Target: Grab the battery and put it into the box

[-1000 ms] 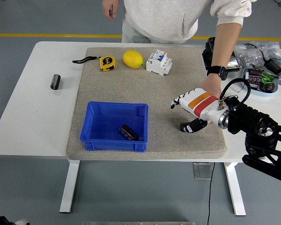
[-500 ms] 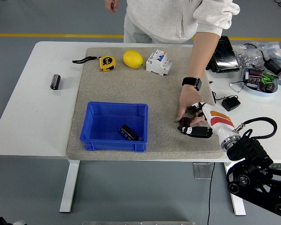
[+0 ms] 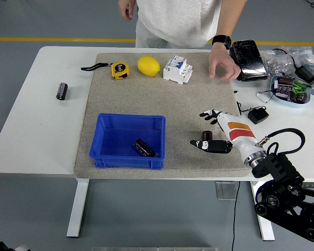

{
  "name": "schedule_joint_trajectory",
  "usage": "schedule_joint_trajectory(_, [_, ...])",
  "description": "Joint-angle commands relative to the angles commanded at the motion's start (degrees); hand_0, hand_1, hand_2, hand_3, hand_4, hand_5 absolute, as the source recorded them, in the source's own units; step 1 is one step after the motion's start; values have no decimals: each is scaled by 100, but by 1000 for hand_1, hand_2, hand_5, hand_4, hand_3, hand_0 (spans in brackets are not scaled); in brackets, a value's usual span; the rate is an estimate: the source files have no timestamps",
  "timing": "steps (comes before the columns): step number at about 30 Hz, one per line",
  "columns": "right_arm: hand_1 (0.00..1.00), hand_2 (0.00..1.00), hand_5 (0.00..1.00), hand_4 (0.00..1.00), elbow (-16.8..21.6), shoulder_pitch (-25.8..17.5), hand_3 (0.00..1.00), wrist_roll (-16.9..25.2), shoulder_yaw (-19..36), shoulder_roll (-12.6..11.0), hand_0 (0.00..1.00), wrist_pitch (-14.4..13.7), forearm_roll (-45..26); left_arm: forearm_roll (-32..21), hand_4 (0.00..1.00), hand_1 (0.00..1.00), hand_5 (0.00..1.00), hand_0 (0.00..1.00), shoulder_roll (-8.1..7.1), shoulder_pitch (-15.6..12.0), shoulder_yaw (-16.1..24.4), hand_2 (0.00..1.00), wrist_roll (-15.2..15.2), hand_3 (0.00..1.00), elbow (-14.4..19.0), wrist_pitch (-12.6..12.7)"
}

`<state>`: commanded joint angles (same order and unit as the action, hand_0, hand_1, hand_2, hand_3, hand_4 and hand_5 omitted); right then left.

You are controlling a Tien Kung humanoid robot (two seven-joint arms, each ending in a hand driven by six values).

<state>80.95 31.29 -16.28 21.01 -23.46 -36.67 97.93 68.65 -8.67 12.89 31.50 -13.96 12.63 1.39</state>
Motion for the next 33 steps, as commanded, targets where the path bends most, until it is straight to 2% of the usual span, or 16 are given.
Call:
schedule_joint_trajectory(1, [655,706,430,998,-19,22,784,39,-12,0,627,42,37,-2,624,727,511,742,0,2,-3,787,0,623,0,0])
schedule_joint_trajectory(6, [655,706,430,998,-252,223,784,269,-188,-5,627,279,115,3,624,727,511,742,2,4,12,787,2,623,-2,4])
schedule_joint_trajectory(7, [662,706,403,998,-313,272,779,305,-238,-1,633,315,130,0,623,728,509,742,2,5,7,787,4,624,-1,2])
schedule_joint_trajectory(15, [662,706,395,998,-802,615,779,430,-529,56,633,518,245,-17,625,728,511,742,14,13,-8,787,14,624,8,-7])
schedule_joint_trajectory(33, [634,678,342,998,-1380,727,747,651,-696,119,597,890,88,116,625,730,511,743,25,-32,36,790,11,624,29,-47])
